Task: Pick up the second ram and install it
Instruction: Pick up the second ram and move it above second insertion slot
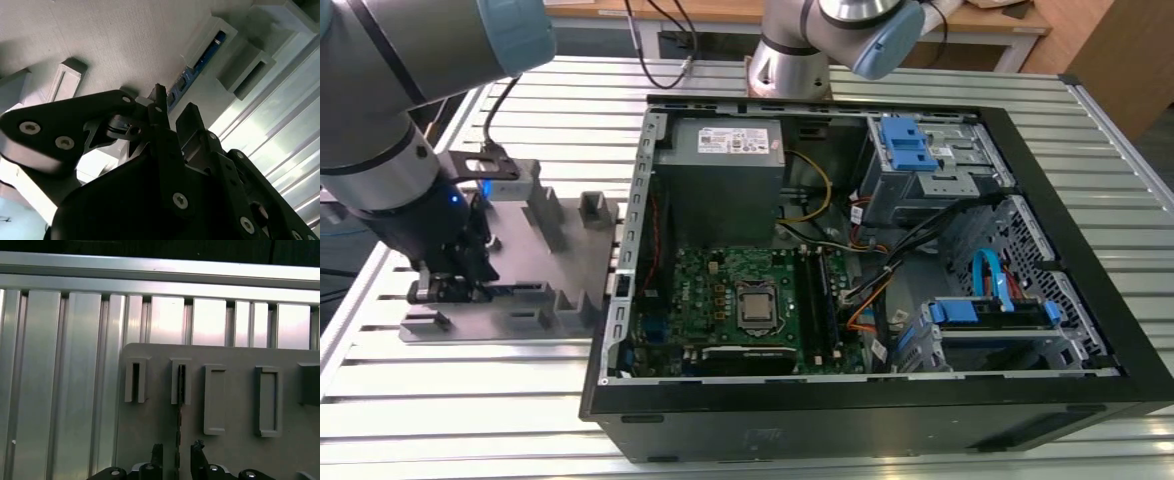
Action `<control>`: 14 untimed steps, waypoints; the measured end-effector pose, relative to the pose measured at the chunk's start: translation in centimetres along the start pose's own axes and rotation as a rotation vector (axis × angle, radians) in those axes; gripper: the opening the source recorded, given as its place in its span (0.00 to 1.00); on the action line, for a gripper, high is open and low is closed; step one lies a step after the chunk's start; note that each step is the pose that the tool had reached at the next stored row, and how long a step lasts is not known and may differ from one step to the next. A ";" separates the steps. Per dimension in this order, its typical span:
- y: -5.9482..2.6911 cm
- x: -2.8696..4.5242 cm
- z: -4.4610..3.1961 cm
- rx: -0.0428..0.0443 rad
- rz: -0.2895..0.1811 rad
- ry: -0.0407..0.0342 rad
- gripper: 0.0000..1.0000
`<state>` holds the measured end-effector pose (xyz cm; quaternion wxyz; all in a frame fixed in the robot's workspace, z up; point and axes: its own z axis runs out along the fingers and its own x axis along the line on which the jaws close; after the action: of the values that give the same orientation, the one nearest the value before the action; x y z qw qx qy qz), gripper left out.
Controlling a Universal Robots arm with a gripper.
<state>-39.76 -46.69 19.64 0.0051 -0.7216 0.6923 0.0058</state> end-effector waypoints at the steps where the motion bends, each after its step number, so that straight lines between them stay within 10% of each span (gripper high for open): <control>1: 0.00 -0.01 0.02 0.0001 0.000 -0.0016 0.35; 14: 0.00 -0.01 0.02 0.0006 0.000 -0.0099 0.13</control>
<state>-39.76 -46.68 19.62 0.0088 -0.7215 0.6923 0.0091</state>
